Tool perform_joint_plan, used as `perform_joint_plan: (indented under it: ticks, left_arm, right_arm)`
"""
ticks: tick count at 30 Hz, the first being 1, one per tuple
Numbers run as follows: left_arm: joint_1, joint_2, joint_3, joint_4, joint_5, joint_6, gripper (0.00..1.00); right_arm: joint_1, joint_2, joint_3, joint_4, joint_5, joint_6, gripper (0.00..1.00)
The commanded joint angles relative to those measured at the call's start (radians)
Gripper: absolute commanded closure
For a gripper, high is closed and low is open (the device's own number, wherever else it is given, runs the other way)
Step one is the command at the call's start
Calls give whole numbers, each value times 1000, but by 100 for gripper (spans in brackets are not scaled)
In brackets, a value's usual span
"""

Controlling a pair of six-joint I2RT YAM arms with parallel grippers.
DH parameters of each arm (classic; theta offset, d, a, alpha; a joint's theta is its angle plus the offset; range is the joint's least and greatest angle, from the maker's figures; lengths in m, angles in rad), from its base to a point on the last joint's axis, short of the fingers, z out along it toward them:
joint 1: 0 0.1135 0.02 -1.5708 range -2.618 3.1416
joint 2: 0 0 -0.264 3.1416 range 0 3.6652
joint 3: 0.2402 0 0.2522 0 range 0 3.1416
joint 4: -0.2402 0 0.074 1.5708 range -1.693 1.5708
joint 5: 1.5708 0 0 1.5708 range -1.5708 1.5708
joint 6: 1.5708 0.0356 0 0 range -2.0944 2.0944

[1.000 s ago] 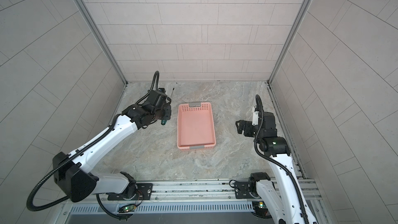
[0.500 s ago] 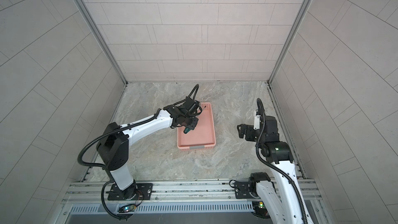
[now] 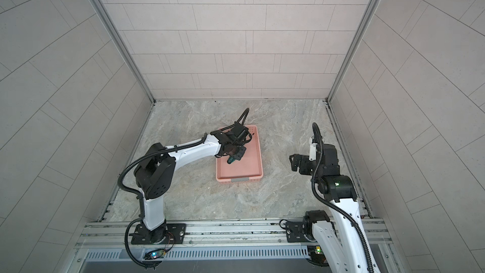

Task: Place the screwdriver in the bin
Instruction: 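Lift the screwdriver with the left gripper and carry it over the pink basket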

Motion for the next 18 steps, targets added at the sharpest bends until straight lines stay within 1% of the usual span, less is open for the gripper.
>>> perform_joint_plan:
  ticks: [1,10,18]
  left_arm:
    - [1,16,36,16,-31,21,95]
    - [7,24,16,50,-31,8,85]
    - [28,14,-5,64,-42,8,83]
  right_arm:
    - [-1,-24,-21,-4,23,-2,0]
    - [-1,-67,-33,-6,47,10,0]
    - [-1,-81,-38,-7,61,17,0]
